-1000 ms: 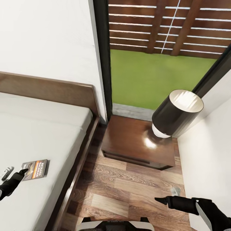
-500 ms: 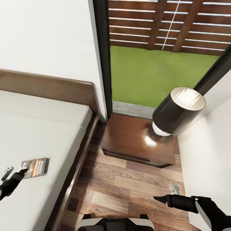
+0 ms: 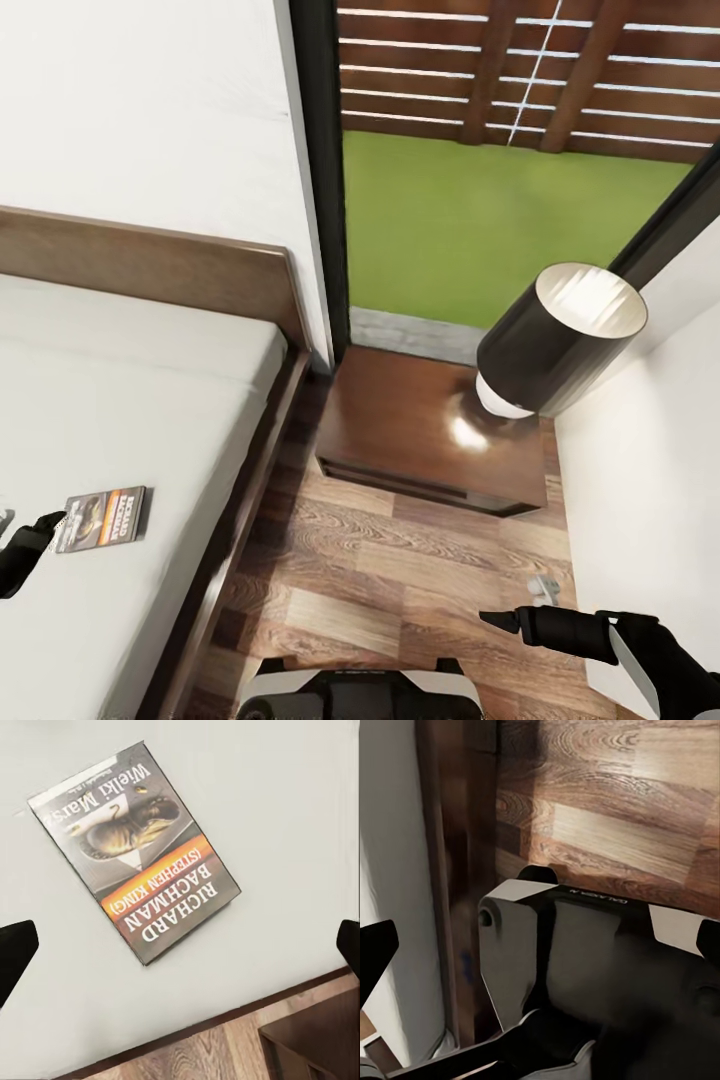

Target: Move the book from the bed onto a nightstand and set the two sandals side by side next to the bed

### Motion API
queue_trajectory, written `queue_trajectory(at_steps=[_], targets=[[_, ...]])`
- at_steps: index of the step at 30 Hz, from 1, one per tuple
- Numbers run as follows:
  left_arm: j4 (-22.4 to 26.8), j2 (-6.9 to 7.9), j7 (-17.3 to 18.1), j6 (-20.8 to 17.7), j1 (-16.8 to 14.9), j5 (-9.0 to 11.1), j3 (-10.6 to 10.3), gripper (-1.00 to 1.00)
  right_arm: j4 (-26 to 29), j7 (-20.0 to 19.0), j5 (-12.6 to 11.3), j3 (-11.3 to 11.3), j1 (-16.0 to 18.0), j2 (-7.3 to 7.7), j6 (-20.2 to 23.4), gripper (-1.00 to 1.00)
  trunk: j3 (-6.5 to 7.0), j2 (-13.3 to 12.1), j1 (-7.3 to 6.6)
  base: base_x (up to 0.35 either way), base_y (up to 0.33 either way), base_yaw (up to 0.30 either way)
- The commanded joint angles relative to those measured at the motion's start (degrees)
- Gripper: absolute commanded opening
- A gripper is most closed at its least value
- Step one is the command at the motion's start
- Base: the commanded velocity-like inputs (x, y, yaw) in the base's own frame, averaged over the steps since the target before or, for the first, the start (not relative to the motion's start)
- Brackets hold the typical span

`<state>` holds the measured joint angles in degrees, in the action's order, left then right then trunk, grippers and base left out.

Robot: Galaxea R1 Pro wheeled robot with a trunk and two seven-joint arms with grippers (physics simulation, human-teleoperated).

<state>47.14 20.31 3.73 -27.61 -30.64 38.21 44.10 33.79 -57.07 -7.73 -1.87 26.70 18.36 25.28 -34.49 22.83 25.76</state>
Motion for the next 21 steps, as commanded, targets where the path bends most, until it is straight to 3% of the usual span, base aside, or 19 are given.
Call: queue_trajectory(at_steps=[1, 4, 7, 16, 21], targets=[[1.08, 0.13, 0.10, -0.42, -0.63, 0.80, 0.21, 1.00, 0.02, -0.10, -0.35, -0.02, 0.02, 0.01, 0.47, 1.00, -0.16, 0.09, 0.03, 0.000, 0.000, 0.000], [2.54, 0.34, -1.04, -0.39, -2.84, 3.35, 0.20, 1.00, 0.04, -0.08, -0.35, 0.01, 0.02, 0.01, 0.47, 1.00, -0.43, 0.09, 0.03, 0.000, 0.000, 0.000], [3.22, 0.33, -6.93, -0.28, -4.96, 5.88, 0.13, 1.00, 0.05, -0.06, -0.35, 0.02, 0.02, -0.03, 0.45, 1.00, -0.70, 0.09, 0.03, 0.000, 0.000, 0.000], [2.59, -0.01, -8.48, -0.19, -8.77, 6.19, -0.07, 1.00, 0.05, -0.17, -0.35, 0.03, 0.02, -0.03, 0.46, 1.00, -1.52, 0.09, 0.03, 0.000, 0.000, 0.000], [-2.30, -0.08, -8.48, -0.01, -8.97, 6.10, -0.06, 1.00, 0.16, -0.30, -0.35, 0.08, 0.02, 0.00, 0.47, 1.00, -1.97, 0.09, 0.03, 0.000, 0.000, 0.000]])
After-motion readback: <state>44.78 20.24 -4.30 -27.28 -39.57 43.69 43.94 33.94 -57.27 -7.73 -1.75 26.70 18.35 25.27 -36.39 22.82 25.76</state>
